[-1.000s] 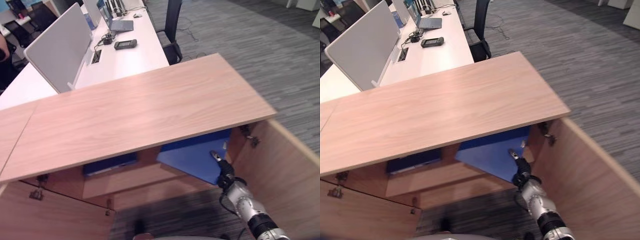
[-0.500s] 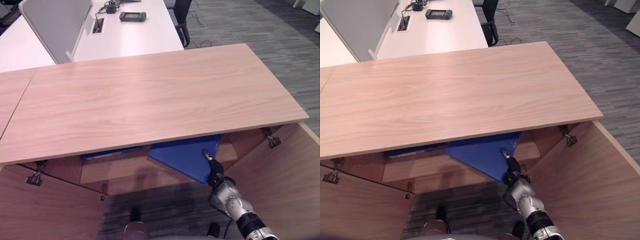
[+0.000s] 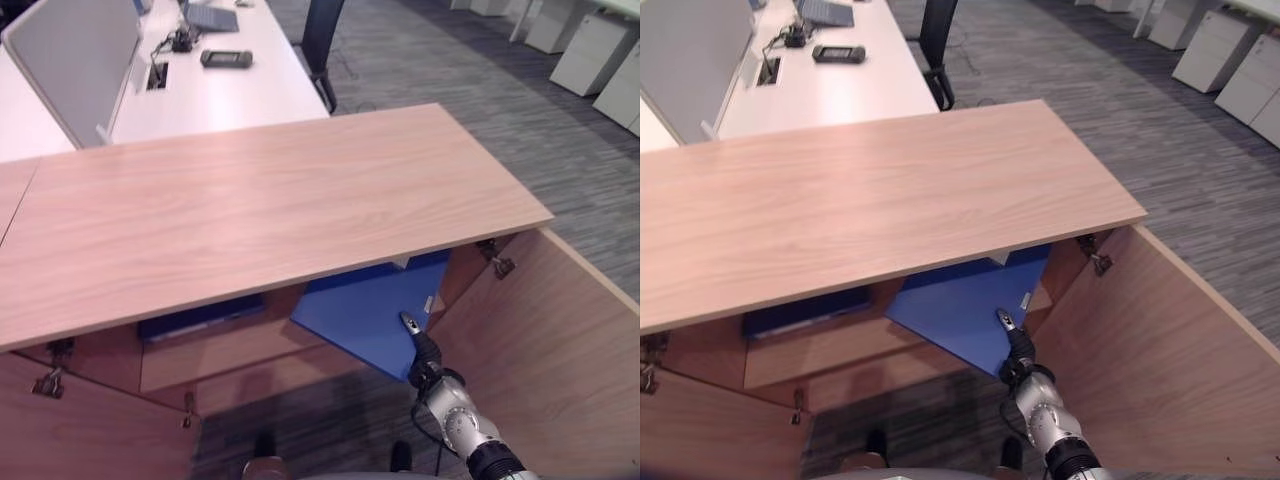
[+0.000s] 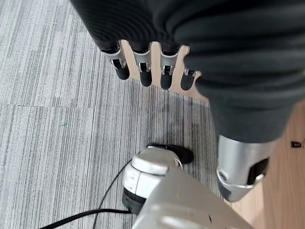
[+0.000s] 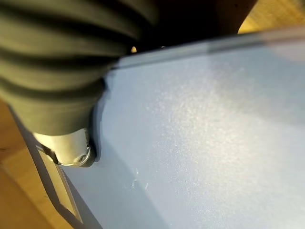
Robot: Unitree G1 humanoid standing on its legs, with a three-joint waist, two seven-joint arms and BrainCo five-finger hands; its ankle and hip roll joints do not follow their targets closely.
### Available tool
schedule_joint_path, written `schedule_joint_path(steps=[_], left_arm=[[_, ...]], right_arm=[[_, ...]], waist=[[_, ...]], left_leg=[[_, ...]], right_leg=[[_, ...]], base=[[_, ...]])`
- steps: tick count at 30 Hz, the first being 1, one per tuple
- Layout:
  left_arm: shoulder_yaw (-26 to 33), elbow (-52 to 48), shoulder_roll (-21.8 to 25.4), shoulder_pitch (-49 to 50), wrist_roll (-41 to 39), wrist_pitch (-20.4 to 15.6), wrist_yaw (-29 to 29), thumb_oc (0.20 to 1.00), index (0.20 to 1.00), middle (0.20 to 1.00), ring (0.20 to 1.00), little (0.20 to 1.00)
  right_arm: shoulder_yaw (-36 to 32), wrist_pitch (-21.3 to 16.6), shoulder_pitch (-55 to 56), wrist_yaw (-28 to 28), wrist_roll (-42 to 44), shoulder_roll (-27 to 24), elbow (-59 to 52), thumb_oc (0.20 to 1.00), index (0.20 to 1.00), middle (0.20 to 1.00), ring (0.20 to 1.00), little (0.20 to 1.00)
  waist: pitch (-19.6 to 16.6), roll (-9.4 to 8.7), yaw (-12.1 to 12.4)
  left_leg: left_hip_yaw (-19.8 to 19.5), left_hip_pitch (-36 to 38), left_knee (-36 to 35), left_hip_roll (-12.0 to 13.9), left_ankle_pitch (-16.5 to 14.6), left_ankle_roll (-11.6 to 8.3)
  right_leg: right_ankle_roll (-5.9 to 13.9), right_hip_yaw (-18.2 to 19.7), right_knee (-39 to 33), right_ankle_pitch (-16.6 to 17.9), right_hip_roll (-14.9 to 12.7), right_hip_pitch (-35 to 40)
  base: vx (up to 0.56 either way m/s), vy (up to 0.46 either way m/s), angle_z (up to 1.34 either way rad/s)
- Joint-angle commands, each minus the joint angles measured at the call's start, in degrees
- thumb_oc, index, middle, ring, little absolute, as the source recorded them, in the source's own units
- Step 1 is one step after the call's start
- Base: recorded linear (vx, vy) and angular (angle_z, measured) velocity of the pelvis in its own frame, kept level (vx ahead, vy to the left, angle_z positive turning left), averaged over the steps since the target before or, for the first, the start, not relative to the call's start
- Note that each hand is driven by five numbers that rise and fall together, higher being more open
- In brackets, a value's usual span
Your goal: Put the empty folder in the office cabinet
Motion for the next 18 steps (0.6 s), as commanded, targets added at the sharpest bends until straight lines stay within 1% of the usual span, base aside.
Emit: schedule_joint_path(steps=[1, 4, 7, 8, 10, 11, 12, 13, 14, 15, 16, 17, 18], left_arm=[[-1.1, 3.0, 0.6, -3.1, 1.3, 0.0, 1.0, 1.000, 1.000, 1.000, 1.000, 1.000], [-1.4, 2.5, 0.3, -2.6, 1.5, 0.2, 0.7, 1.000, 1.000, 1.000, 1.000, 1.000], [-1.1, 2.3, 1.5, -1.6, 2.3, 0.0, 0.5, 1.000, 1.000, 1.000, 1.000, 1.000], [-1.3, 2.3, 1.7, -1.9, 2.1, -0.1, 0.6, 1.000, 1.000, 1.000, 1.000, 1.000], [-2.8, 1.0, 2.3, -4.6, 0.6, -1.2, 1.5, 1.000, 1.000, 1.000, 1.000, 1.000], [-4.5, -0.6, 1.6, -6.5, -0.4, -2.1, 1.6, 1.000, 1.000, 1.000, 1.000, 1.000], [-5.4, -1.7, 1.1, -6.9, -1.1, -2.7, 1.7, 1.000, 1.000, 1.000, 1.000, 1.000], [-8.5, -5.0, 0.2, -9.1, -3.4, -4.2, 2.0, 1.000, 1.000, 1.000, 1.000, 1.000], [-8.5, -5.0, 0.2, -9.2, -3.4, -4.2, 2.0, 1.000, 1.000, 1.000, 1.000, 1.000], [-11.8, -9.1, -0.7, -10.9, -6.4, -5.6, 2.6, 1.000, 1.000, 1.000, 1.000, 1.000], [-13.3, -11.5, -0.9, -11.5, -7.7, -6.1, 2.7, 1.000, 1.000, 1.000, 1.000, 1.000], [-17.0, -17.1, -1.3, -11.9, -10.1, -6.8, 2.9, 1.000, 1.000, 1.000, 1.000, 1.000], [-18.4, -19.9, -1.1, -11.9, -11.0, -6.9, 2.8, 1.000, 1.000, 1.000, 1.000, 1.000]], right_arm=[[-0.6, -3.5, -2.8, 1.5, 1.2, 0.1, -5.4, 0.200, 0.200, 0.200, 0.200, 0.200], [-0.9, -3.2, -1.9, 1.3, 1.0, 0.0, -5.6, 0.200, 0.200, 0.200, 0.200, 0.200], [-1.4, -3.3, -1.8, 1.6, 0.9, -0.4, -6.6, 0.200, 0.200, 0.200, 0.200, 0.200], [-1.4, -3.6, -2.2, 1.6, 1.2, -0.4, -7.2, 0.200, 0.200, 0.200, 0.200, 0.200], [-2.2, -5.2, -3.8, 0.5, 1.6, -1.7, -8.6, 0.200, 0.200, 0.200, 0.200, 0.200], [-3.2, -6.4, -5.1, -0.7, 1.6, -2.5, -9.3, 0.200, 0.200, 0.200, 0.200, 0.200], [-3.4, -7.1, -6.5, -1.5, 1.4, -2.9, -9.8, 0.200, 0.200, 0.200, 0.200, 0.200], [-3.6, -8.9, -11.2, -3.4, 1.5, -2.6, -10.8, 0.200, 0.200, 0.200, 0.200, 0.200], [-3.6, -8.9, -11.2, -3.4, 1.5, -2.6, -10.8, 0.200, 0.200, 0.200, 0.200, 0.200], [-3.0, -10.9, -15.2, -5.2, 2.6, -1.3, -10.8, 0.200, 0.200, 0.200, 0.200, 0.200], [-3.0, -11.6, -17.1, -5.9, 3.0, -0.8, -10.9, 0.200, 0.200, 0.200, 0.200, 0.200], [-2.3, -12.9, -20.3, -7.3, 3.6, 0.8, -11.4, 0.200, 0.200, 0.200, 0.200, 0.200], [-2.2, -13.5, -21.8, -7.9, 3.8, 1.3, -11.7, 0.200, 0.200, 0.200, 0.200, 0.200]], waist=[[1.8, -0.20, 0.2], [1.4, 0.03, 0.2], [1.6, 0.39, 0.3], [2.0, 0.43, 0.1], [5.6, -0.49, -0.3], [6.2, -0.29, -1.3], [6.9, 0.26, -1.4], [9.7, 1.85, -1.6], [9.6, 1.87, -1.6], [11.5, 2.96, -1.1], [11.9, 3.28, -0.8], [13.3, 3.93, -0.2], [13.9, 4.07, 0.1]], left_leg=[[-0.9, -0.1, 3.9, -3.9, -4.9, 4.73], [-1.3, 1.3, 2.2, -3.5, -4.3, 4.30], [-1.8, 1.4, 1.7, -3.1, -4.0, 3.94], [-1.8, 0.7, 2.0, -2.7, -4.0, 3.55], [-2.0, -7.6, 10.8, -2.2, -4.6, 2.38], [-0.3, -12.7, 15.3, -1.4, -5.2, 2.13], [-0.3, -14.5, 16.5, -1.1, -5.7, 2.21], [-1.6, -20.2, 19.3, -1.4, -6.8, 3.32], [-1.7, -20.4, 19.4, -1.4, -6.8, 3.33], [-2.4, -24.0, 22.9, -1.2, -9.3, 3.75], [-2.4, -26.0, 24.4, -0.9, -9.6, 4.10], [-2.9, -28.5, 27.2, -0.5, -10.4, 4.84], [-3.1, -30.0, 28.9, -0.3, -10.9, 5.12]], right_leg=[[-1.16, -3.9, 0.4, -2.6, 3.5, 2.0], [-1.10, -4.3, 0.4, -3.4, 3.6, 3.3], [-1.07, -4.6, 0.4, -3.7, 3.4, 3.5], [-1.22, -4.8, 0.4, -3.8, 3.4, 3.2], [-1.75, -6.4, 0.7, -3.2, 2.0, 1.5], [-1.98, -8.4, 1.6, -2.9, 1.0, -0.7], [-1.93, -8.8, 2.6, -2.8, 0.7, -2.3], [-2.10, -7.6, 7.5, -3.0, -0.4, -9.1], [-2.11, -7.6, 7.6, -3.1, -0.4, -9.4], [-2.10, -6.1, 11.7, -4.6, -1.0, -13.9], [-2.35, -5.7, 13.7, -5.0, -1.4, -16.5], [-2.86, -5.1, 17.3, -6.2, -2.2, -19.6], [-3.04, -4.8, 18.9, -6.8, -2.4, -21.1]], base=[[0.08, -0.038, 0.03], [0.09, -0.035, 0.05], [0.06, -0.046, 0.09], [-0.07, -0.092, 0.19], [-0.24, -0.110, 0.54], [-0.26, -0.041, 1.22], [-0.41, 0.059, 1.38], [-0.31, 0.073, 1.00], [-0.35, 0.122, 0.15], [-0.15, 0.080, -0.37], [-0.24, 0.116, -0.43], [-0.17, 0.064, 0.02], [-0.19, 0.062, -0.09]])
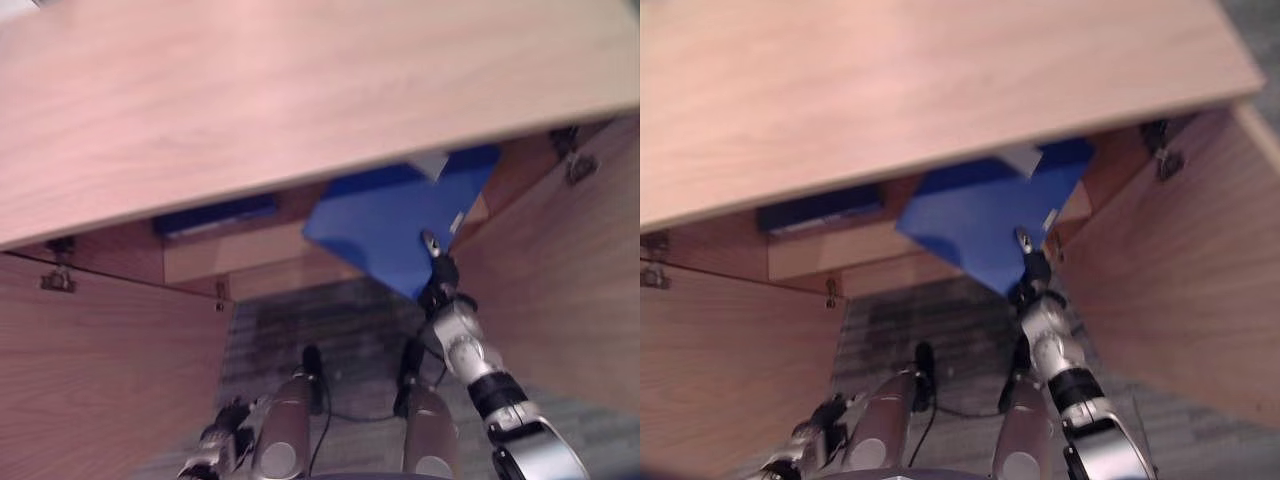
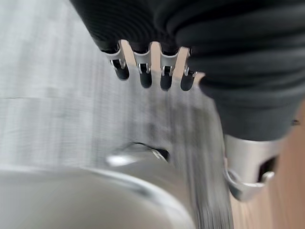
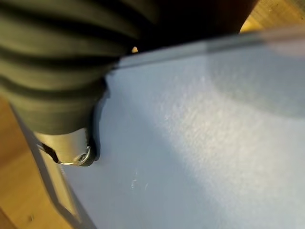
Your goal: Put the empty folder in the office cabinet
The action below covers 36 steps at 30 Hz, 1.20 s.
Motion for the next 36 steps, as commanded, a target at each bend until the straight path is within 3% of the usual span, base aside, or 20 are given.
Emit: schedule_joint_path(steps=[1, 4, 13, 18, 21, 22, 24, 30, 36], left_arm=[[-3.2, -0.5, -1.3, 4.8, -5.2, -2.0, -0.1, 1.000, 1.000, 1.000, 1.000, 1.000], [-4.4, -10.7, 0.5, 5.1, -9.4, -2.0, -0.4, 1.000, 1.000, 1.000, 1.000, 1.000], [-2.5, -18.8, 2.6, 8.5, -10.0, -1.0, 0.2, 1.000, 1.000, 1.000, 1.000, 1.000], [-3.5, -20.2, 3.0, 9.4, -9.8, -0.3, 0.4, 1.000, 1.000, 1.000, 1.000, 1.000], [-5.0, -22.3, 4.2, 10.1, -10.0, 0.1, 1.1, 1.000, 1.000, 1.000, 1.000, 1.000], [-6.6, -23.6, 5.8, 9.9, -9.5, 0.3, 2.1, 1.000, 1.000, 1.000, 1.000, 1.000], [-7.0, -24.2, 6.4, 9.7, -10.0, 0.3, 2.3, 1.000, 1.000, 1.000, 1.000, 1.000], [-8.6, -28.0, 9.5, 10.4, -10.8, 0.5, 2.0, 1.000, 1.000, 1.000, 1.000, 1.000], [-10.8, -34.1, 12.8, 10.3, -12.6, -0.4, 2.1, 1.000, 1.000, 1.000, 1.000, 1.000]], right_arm=[[1.7, -6.4, 4.2, -0.9, 1.9, 1.1, -9.4, 0.200, 0.200, 0.200, 0.200, 0.200], [2.1, -7.7, 2.0, -2.2, 1.0, 1.1, -13.1, 0.200, 0.200, 0.200, 0.200, 0.200], [-1.2, -9.4, 4.3, -3.3, 0.3, 2.2, -17.9, 0.200, 0.200, 0.200, 0.200, 0.200], [-1.6, -10.0, 1.8, -5.3, 0.5, 2.9, -16.7, 0.200, 0.200, 0.200, 0.200, 0.200], [-6.5, -13.8, -7.1, -10.7, 1.9, 3.2, -12.0, 0.200, 0.200, 0.200, 0.200, 0.200], [-11.5, -16.3, -15.1, -15.9, 4.4, 2.9, -6.0, 0.200, 0.200, 0.200, 0.200, 0.200], [-12.3, -16.6, -18.2, -17.0, 5.6, 1.9, -3.4, 0.200, 0.200, 0.200, 0.200, 0.200], [-13.0, -14.2, -28.8, -19.0, 7.7, -4.0, 8.2, 0.200, 0.200, 0.200, 0.200, 0.200], [-12.7, -11.5, -35.4, -19.2, 11.3, -8.1, 20.5, 0.200, 0.200, 0.200, 0.200, 0.200]], waist=[[-7.1, 0.85, 1.2], [-5.7, 1.40, 1.9], [-8.6, 1.50, 2.6], [-10.0, 1.77, 3.4], [-11.4, 1.84, 4.8], [-12.3, 2.03, 5.9], [-12.5, 1.95, 6.4], [-13.1, 1.95, 8.9], [-12.0, 3.19, 11.4]], left_leg=[[-2.8, 0.2, 1.0, 3.6, -3.2, -0.68], [-4.0, -8.3, 11.2, 3.4, -6.6, 0.76], [-5.5, -19.0, 20.8, 2.1, -9.8, 1.57], [-6.4, -21.0, 22.7, 1.8, -10.9, 2.05], [-7.0, -21.5, 22.4, 1.1, -11.2, 2.09], [-7.4, -21.7, 22.1, 0.2, -11.2, 1.96], [-7.6, -21.9, 22.0, -0.1, -11.3, 1.95], [-8.8, -23.6, 22.6, -1.1, -11.5, 1.93], [-10.0, -25.9, 24.2, -2.1, -11.7, 2.31]], right_leg=[[2.23, 1.1, -2.5, -2.6, -1.5, 8.6], [0.51, 2.8, 8.2, -6.7, -2.4, 0.1], [-1.58, 5.1, 20.2, -12.1, -4.3, -11.1], [-1.85, 5.3, 22.7, -13.3, -4.8, -13.3], [-1.65, 5.0, 22.7, -13.7, -5.5, -13.4], [-1.43, 4.6, 22.8, -13.9, -6.1, -13.1], [-1.38, 4.6, 22.9, -14.0, -6.2, -13.1], [-1.50, 4.6, 24.2, -14.8, -7.2, -14.3], [-1.97, 4.5, 26.5, -16.0, -8.5, -15.7]], base=[[-0.15, 0.045, -0.13], [-0.12, 0.050, -0.03], [-0.01, 0.009, -0.04], [0.02, -0.002, 0.03], [0.04, -0.030, 0.09], [0.03, -0.033, 0.16], [0.02, -0.028, 0.23], [0.02, -0.028, 0.19], [0.00, -0.022, 0.15]])
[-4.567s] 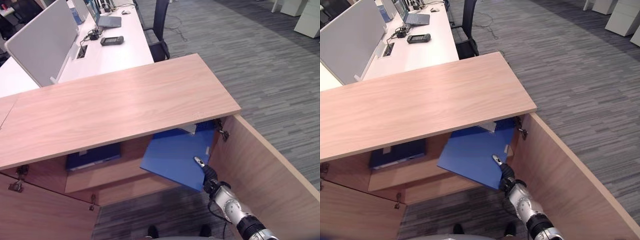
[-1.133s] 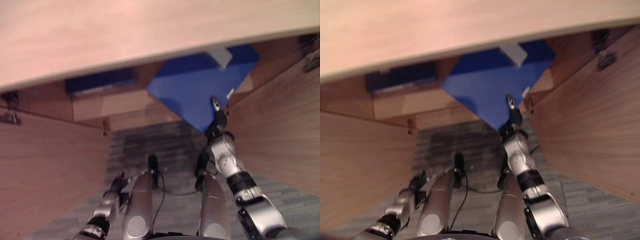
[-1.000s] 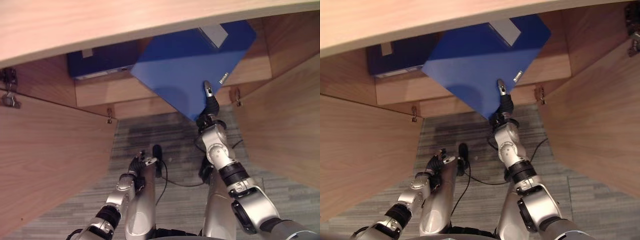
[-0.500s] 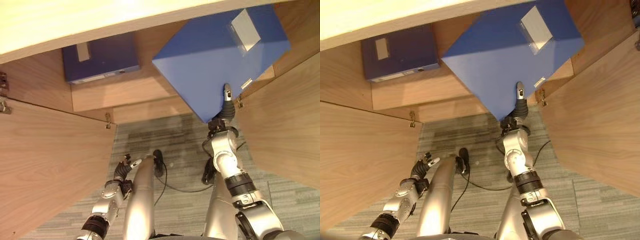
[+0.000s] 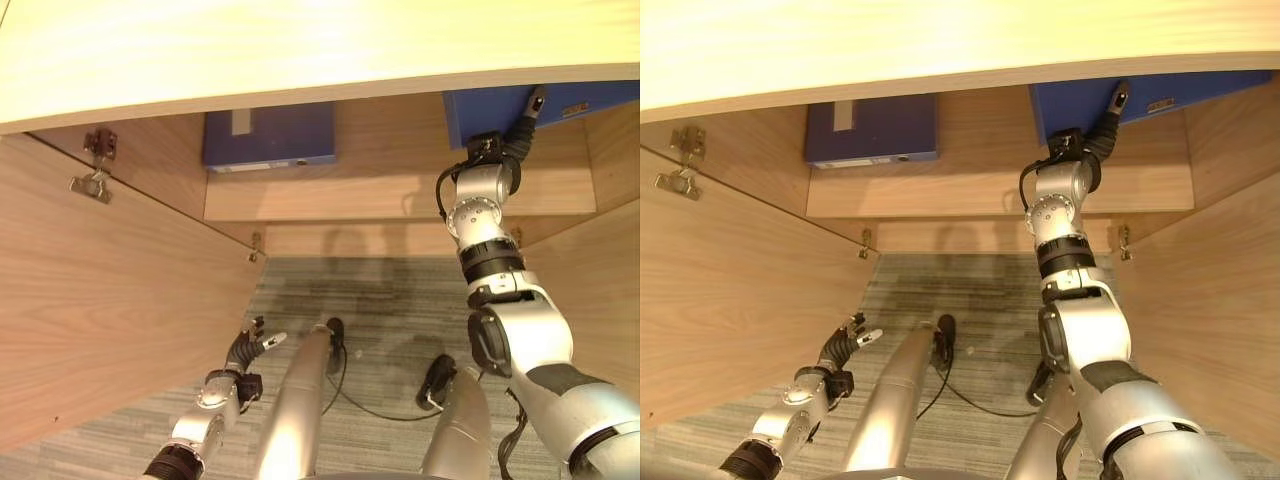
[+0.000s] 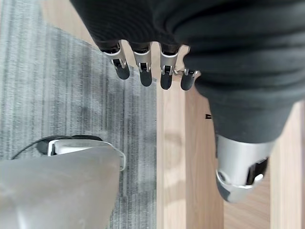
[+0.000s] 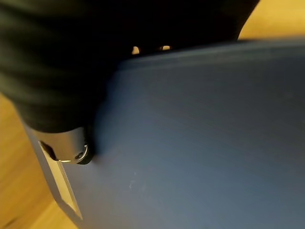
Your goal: Put the empty folder in the office cabinet
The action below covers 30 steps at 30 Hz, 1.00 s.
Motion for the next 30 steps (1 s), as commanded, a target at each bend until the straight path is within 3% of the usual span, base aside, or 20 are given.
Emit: schedule_joint_path(steps=[1, 7, 16, 23, 30], left_arm=[[-1.6, -2.9, 3.0, 0.6, -2.5, -2.2, 0.6, 1.000, 1.000, 1.000, 1.000, 1.000], [-1.9, -11.4, 5.4, 0.4, -4.8, -3.4, 2.4, 1.000, 1.000, 1.000, 1.000, 1.000], [-0.6, -23.4, 7.5, 0.9, -5.1, -5.9, 4.1, 1.000, 1.000, 1.000, 1.000, 1.000], [-0.1, -25.5, 8.5, 1.5, -6.1, -6.2, 3.9, 1.000, 1.000, 1.000, 1.000, 1.000], [0.5, -25.8, 9.6, 2.2, -6.2, -5.7, 3.7, 1.000, 1.000, 1.000, 1.000, 1.000]], right_arm=[[2.2, -0.1, -3.0, 2.1, 0.2, -5.6, -2.8, 0.200, 0.200, 0.200, 0.200, 0.200], [3.7, 1.5, -3.7, 0.8, -1.6, -7.8, -0.5, 0.200, 0.200, 0.200, 0.200, 0.200], [2.0, -1.6, -2.2, 0.2, -0.9, -7.1, -2.7, 0.200, 0.200, 0.200, 0.200, 0.200], [1.9, -3.6, -2.4, 0.8, -0.2, -6.5, -4.3, 0.200, 0.200, 0.200, 0.200, 0.200], [1.0, -6.0, -4.1, 1.2, 1.8, -4.7, -5.3, 0.200, 0.200, 0.200, 0.200, 0.200]], waist=[[0.2, 1.16, 1.5], [3.0, 2.76, 3.4], [4.8, 5.39, 4.6], [4.4, 5.47, 4.7], [2.8, 4.45, 4.8]], left_leg=[[-5.8, -2.8, 1.0, -0.4, -3.6, 0.66], [-7.3, -7.8, 4.9, -1.5, -4.5, 1.27], [-7.7, -13.4, 10.4, -2.9, -6.5, 2.35], [-7.2, -14.8, 12.0, -2.8, -7.6, 2.99], [-6.8, -14.1, 11.5, -2.8, -8.1, 3.06]], right_leg=[[-0.45, 2.2, -6.6, 1.5, -1.4, 3.0], [-1.93, 3.2, -1.2, -1.0, -3.0, -1.9], [-3.51, 5.6, 6.3, -3.7, -5.1, -8.5], [-3.71, 6.6, 7.6, -4.0, -5.4, -10.5], [-3.25, 5.9, 6.2, -3.4, -5.4, -9.2]], base=[[0.00, -0.026, 0.25], [0.00, -0.029, 0.22], [0.02, -0.005, 0.07], [0.02, 0.017, 0.00], [0.01, 0.003, -0.02]])
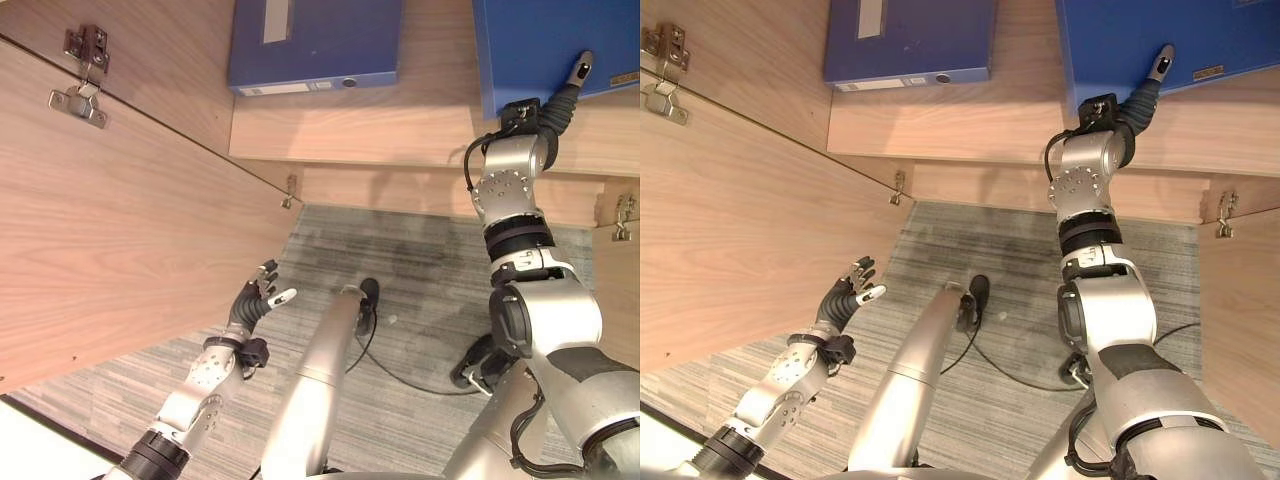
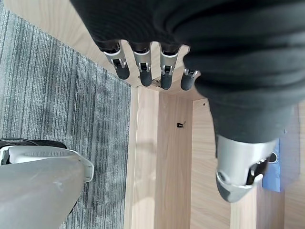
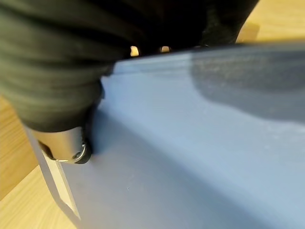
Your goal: Put the empty folder in the office cabinet
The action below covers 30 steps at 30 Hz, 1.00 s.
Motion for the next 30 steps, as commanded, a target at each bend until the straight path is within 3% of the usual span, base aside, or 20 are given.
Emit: schedule_joint_path(steps=[1, 12, 13, 14, 15, 19, 25, 29, 30], left_arm=[[1.8, -3.9, 3.4, 2.4, -0.5, -2.1, 0.1, 1.000, 1.000, 1.000, 1.000, 1.000], [2.4, -4.6, 4.8, 3.0, -0.8, -1.9, -0.6, 1.000, 1.000, 1.000, 1.000, 1.000], [2.4, -4.7, 5.0, 2.9, -0.7, -1.8, -0.9, 1.000, 1.000, 1.000, 1.000, 1.000], [2.5, -4.7, 5.0, 2.8, -0.8, -1.9, -1.1, 1.000, 1.000, 1.000, 1.000, 1.000], [2.5, -4.6, 5.1, 2.8, -0.8, -1.8, -1.5, 1.000, 1.000, 1.000, 1.000, 1.000], [2.7, -4.5, 5.4, 3.1, -1.5, -1.7, -2.5, 1.000, 1.000, 1.000, 1.000, 1.000], [2.7, -4.3, 6.1, 3.6, -2.5, -1.2, -4.4, 1.000, 1.000, 1.000, 1.000, 1.000], [3.0, -4.7, 7.5, 3.8, -2.5, -1.0, -5.8, 1.000, 1.000, 1.000, 1.000, 1.000], [3.1, -4.9, 8.0, 4.2, -2.5, -0.9, -6.6, 1.000, 1.000, 1.000, 1.000, 1.000]], right_arm=[[-0.1, -2.8, 0.4, 1.0, 1.7, 0.7, -4.1, 0.200, 0.200, 0.200, 0.200, 0.200], [0.1, -3.9, -1.2, 1.7, 2.6, 2.9, -6.7, 0.200, 0.200, 0.200, 0.200, 0.200], [0.2, -3.8, -1.1, 2.6, 3.2, 3.0, -6.8, 0.388, 0.388, 0.388, 0.388, 0.388], [0.4, -3.8, -1.0, 3.2, 3.9, 3.1, -7.1, 0.523, 0.523, 0.523, 0.523, 0.523], [0.7, -3.6, -0.9, 4.4, 4.6, 3.1, -7.2, 1.000, 1.000, 1.000, 1.000, 1.000], [1.9, -3.3, -0.4, 8.7, 7.6, 2.5, -7.3, 1.000, 1.000, 1.000, 1.000, 1.000], [6.2, 0.9, -0.5, 12.1, 6.9, -0.3, -4.4, 1.000, 1.000, 1.000, 1.000, 1.000], [10.7, 6.7, -1.3, 13.7, 4.5, -3.1, 1.2, 1.000, 1.000, 1.000, 1.000, 1.000], [13.7, 9.7, -2.2, 14.9, 1.7, -4.5, 2.2, 1.000, 1.000, 1.000, 1.000, 1.000]], waist=[[-2.6, -0.38, 1.2], [-3.8, -0.62, 1.8], [-3.9, -0.62, 1.8], [-3.9, -0.70, 1.8], [-3.9, -0.76, 1.8], [-4.0, -0.99, 1.8], [-4.0, -1.60, 1.5], [-4.2, -2.33, 1.5], [-4.2, -2.76, 1.4]], left_leg=[[-5.4, 0.1, -0.4, 0.4, -5.8, 1.38], [-5.4, 1.3, -1.9, 0.2, -5.7, 1.21], [-5.4, 1.4, -1.9, 0.3, -5.7, 1.20], [-5.4, 1.5, -1.9, 0.3, -5.7, 1.21], [-5.4, 1.6, -1.9, 0.4, -5.8, 1.22], [-5.4, 1.6, -1.4, 0.7, -6.0, 1.24], [-5.5, 1.9, -1.3, 1.3, -5.9, 1.04], [-5.4, 2.1, -2.1, 1.5, -5.5, 0.77], [-5.1, 2.3, -2.7, 1.7, -5.2, 0.61]], right_leg=[[-0.78, 3.3, -8.4, 2.0, -0.4, 5.0], [0.23, 2.0, -10.7, 3.1, -0.4, 7.1], [0.30, 1.9, -10.9, 3.2, -0.3, 7.2], [0.37, 1.9, -10.9, 3.3, -0.3, 7.3], [0.41, 1.9, -10.9, 3.3, -0.3, 7.4], [0.31, 2.2, -10.5, 3.2, -0.2, 7.2], [0.19, 2.3, -10.2, 3.3, -0.2, 7.2], [0.15, 2.0, -10.8, 3.5, -0.2, 7.3], [0.11, 1.7, -11.3, 3.8, -0.1, 7.3]], base=[[0.00, 0.000, 0.00], [0.00, 0.000, 0.00], [0.00, 0.000, 0.00], [0.00, 0.000, 0.00], [0.00, 0.000, 0.00], [0.00, 0.000, 0.00], [0.00, 0.000, 0.00], [0.00, -0.008, 0.00], [-0.05, -0.067, -0.01]])
